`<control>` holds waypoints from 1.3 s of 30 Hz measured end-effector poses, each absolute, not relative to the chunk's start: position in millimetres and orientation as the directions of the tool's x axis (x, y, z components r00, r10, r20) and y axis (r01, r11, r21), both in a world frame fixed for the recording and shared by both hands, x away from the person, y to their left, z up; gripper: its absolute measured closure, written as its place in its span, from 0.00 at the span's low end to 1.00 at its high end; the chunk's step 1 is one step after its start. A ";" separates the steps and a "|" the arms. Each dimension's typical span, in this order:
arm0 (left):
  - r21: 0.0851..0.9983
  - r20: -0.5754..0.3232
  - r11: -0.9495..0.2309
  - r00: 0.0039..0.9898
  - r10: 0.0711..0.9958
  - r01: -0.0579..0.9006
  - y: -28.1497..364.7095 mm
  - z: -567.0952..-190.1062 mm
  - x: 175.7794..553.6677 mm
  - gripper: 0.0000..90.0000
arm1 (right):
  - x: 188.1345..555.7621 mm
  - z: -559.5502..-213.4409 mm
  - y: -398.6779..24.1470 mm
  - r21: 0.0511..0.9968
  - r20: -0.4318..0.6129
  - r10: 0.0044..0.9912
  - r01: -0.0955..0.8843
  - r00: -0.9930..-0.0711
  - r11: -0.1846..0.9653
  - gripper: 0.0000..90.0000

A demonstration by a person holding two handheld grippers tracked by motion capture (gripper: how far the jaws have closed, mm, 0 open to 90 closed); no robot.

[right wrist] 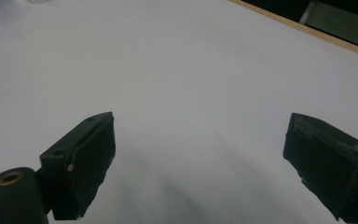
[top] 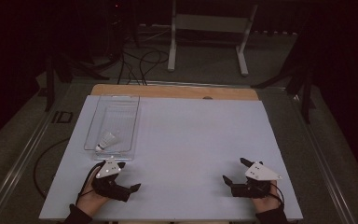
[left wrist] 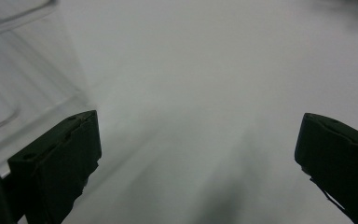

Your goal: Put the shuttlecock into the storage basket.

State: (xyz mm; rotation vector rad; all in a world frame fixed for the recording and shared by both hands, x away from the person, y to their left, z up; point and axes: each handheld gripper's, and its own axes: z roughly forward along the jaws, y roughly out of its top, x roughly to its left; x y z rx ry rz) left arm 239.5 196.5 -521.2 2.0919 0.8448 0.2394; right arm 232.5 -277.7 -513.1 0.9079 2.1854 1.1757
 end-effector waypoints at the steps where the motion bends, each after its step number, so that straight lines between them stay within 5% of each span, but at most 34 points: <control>1: 0.773 -0.133 -0.407 0.751 0.647 0.487 197.2 -521.7 239.5 0.02 | 232.4 -513.1 -277.7 0.855 -0.106 0.746 0.323 -0.658 0.406 0.10; 20: 0.788 -0.071 -0.367 0.666 0.743 0.494 193.7 -528.8 237.7 0.02 | 232.7 -513.6 -278.5 0.854 -0.106 0.745 0.323 -0.659 0.407 0.10; 39: 0.788 -0.065 -0.373 0.669 0.740 0.489 193.0 -530.5 237.4 0.02 | 232.8 -514.0 -278.3 0.853 -0.109 0.742 0.321 -0.661 0.411 0.10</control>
